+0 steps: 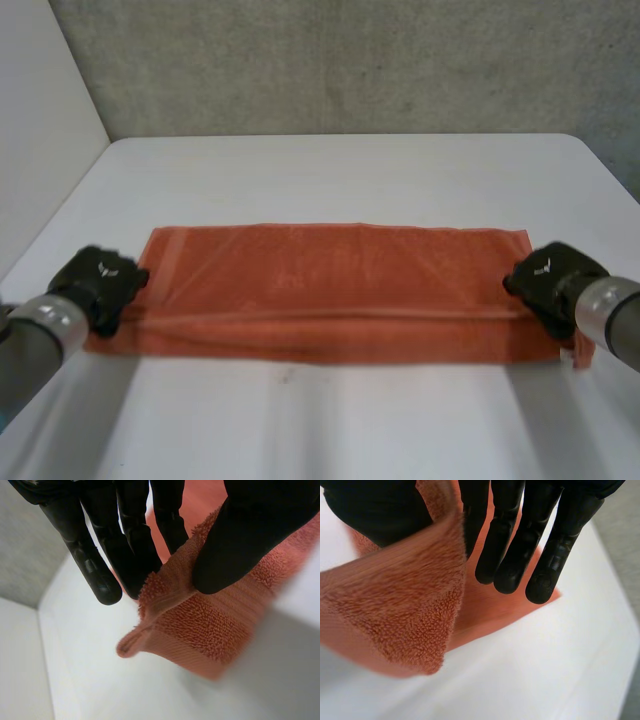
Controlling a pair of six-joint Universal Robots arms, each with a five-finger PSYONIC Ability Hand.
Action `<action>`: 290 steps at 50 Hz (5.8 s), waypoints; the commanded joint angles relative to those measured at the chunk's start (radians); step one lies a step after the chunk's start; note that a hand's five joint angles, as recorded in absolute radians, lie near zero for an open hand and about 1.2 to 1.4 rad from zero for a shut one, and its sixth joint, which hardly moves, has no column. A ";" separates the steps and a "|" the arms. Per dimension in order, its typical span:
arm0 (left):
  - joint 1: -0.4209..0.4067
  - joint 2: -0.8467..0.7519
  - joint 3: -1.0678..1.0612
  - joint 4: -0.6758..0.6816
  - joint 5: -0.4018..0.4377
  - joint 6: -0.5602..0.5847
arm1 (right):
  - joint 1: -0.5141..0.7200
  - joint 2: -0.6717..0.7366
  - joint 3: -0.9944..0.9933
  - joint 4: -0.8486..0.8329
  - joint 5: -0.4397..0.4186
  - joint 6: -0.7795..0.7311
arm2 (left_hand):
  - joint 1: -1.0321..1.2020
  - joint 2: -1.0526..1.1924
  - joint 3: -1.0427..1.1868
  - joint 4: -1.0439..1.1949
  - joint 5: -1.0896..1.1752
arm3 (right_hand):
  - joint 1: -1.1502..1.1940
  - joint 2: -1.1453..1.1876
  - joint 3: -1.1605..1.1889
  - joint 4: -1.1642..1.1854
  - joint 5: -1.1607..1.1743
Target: Fold the laundry
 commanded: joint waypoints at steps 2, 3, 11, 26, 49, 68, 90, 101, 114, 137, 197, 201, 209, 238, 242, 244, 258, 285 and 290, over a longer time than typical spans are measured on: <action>-0.077 -0.270 0.267 0.151 -0.015 -0.050 | 0.003 0.193 -0.117 -0.266 0.019 0.052 | 0.291 0.200 0.206 0.201 0.262 | 0.424 0.228 0.209 0.203 0.231; -0.079 -0.293 0.294 0.154 -0.022 -0.050 | 0.003 0.213 -0.131 -0.286 0.020 0.052 | 0.291 0.200 0.206 0.201 0.262 | 0.424 0.228 0.209 0.203 0.231; -0.100 -0.499 0.546 0.188 -0.112 -0.052 | 0.038 0.399 -0.309 -0.409 0.077 0.053 | 0.291 0.200 0.206 0.201 0.262 | 0.424 0.228 0.209 0.203 0.231; -0.146 -0.600 0.641 0.370 -0.109 -0.047 | 0.062 0.522 -0.443 -0.544 0.132 0.084 | -0.898 -0.989 -0.982 -0.988 -0.927 | -0.797 -0.993 -1.013 -1.019 -0.990; -0.158 -0.316 0.379 0.377 -0.111 -0.130 | -0.053 0.117 -0.197 -0.303 0.037 0.363 | -0.931 -1.022 -1.016 -1.021 -0.960 | -0.797 -0.993 -1.013 -1.019 -0.990; -0.149 -0.230 0.135 0.387 -0.054 -0.310 | -0.185 0.187 -0.041 -0.276 -0.158 0.472 | -0.931 -1.022 -1.016 -1.021 -0.960 | -0.444 -0.640 -0.660 -0.665 -0.637; -0.154 -0.229 0.121 0.389 -0.052 -0.311 | -0.281 0.298 -0.082 -0.337 -0.149 0.454 | -0.931 -1.022 -1.016 -1.021 -0.960 | 0.424 0.228 0.209 0.203 0.231; -0.146 -0.226 0.117 0.387 -0.054 -0.311 | -0.438 0.290 -0.231 -0.315 0.034 0.308 | -0.931 -1.022 -1.016 -1.021 -0.960 | 0.424 0.228 0.209 0.203 0.231; -0.145 -0.224 0.114 0.387 -0.055 -0.311 | -0.009 0.236 -0.373 -0.292 0.016 0.345 | -0.931 -1.022 -1.016 -1.021 -0.960 | 0.424 0.228 0.209 0.203 0.231; -0.145 -0.223 0.114 0.387 -0.055 -0.313 | 0.601 0.528 -0.524 -0.413 -0.081 0.352 | -0.931 -1.022 -1.016 -1.021 -0.960 | -0.797 -0.993 -1.013 -1.019 -0.990; -0.338 -0.551 0.539 0.278 -0.275 -0.305 | 0.145 0.241 0.051 -0.476 -0.083 0.460 | -0.901 -0.992 -0.985 -0.991 -0.930 | -0.462 -0.658 -0.677 -0.683 -0.655; -0.347 -0.487 0.490 0.283 -0.273 -0.308 | 0.145 0.241 0.051 -0.491 -0.080 0.460 | -0.904 -0.995 -0.988 -0.994 -0.933 | -0.309 -0.505 -0.525 -0.530 -0.502; -0.378 -0.376 0.413 0.285 -0.273 -0.362 | 0.139 0.244 0.047 -0.499 -0.078 0.458 | -0.910 -1.001 -0.994 -1.000 -0.939 | -0.135 -0.332 -0.351 -0.357 -0.329; -0.290 -0.161 0.163 0.286 -0.201 -0.434 | 0.545 0.411 -0.472 -0.383 0.039 0.233 | -0.930 -1.021 -1.015 -1.020 -0.959 | 0.424 0.228 0.209 0.203 0.231; -0.295 -0.149 0.164 0.288 -0.201 -0.478 | 0.619 0.471 -0.484 -0.369 -0.024 0.219 | -0.930 -1.021 -1.015 -1.020 -0.959 | 0.424 0.228 0.209 0.203 0.231; -0.300 -0.146 0.169 0.288 -0.201 -0.500 | 0.665 0.494 -0.475 -0.367 -0.053 0.196 | -0.930 -1.021 -1.015 -1.020 -0.959 | 0.424 0.228 0.209 0.203 0.231; -0.365 -0.166 0.287 0.286 -0.154 -0.572 | 0.504 0.316 -0.403 -0.375 0.028 0.432 | -0.930 -1.021 -1.015 -1.020 -0.959 | -0.797 -0.993 -1.013 -1.019 -0.990; -0.458 -0.517 0.586 0.018 -0.131 -0.751 | 0.366 0.555 -0.625 -0.090 -0.043 0.786 | -0.907 -0.998 -0.991 -0.997 -0.936 | -0.797 -0.993 -1.013 -1.019 -0.990; -0.456 -0.520 0.591 -0.034 -0.127 -0.747 | 0.365 0.551 -0.653 -0.071 -0.046 0.786 | -0.910 -1.001 -0.994 -1.000 -0.939 | -0.797 -0.993 -1.013 -1.019 -0.990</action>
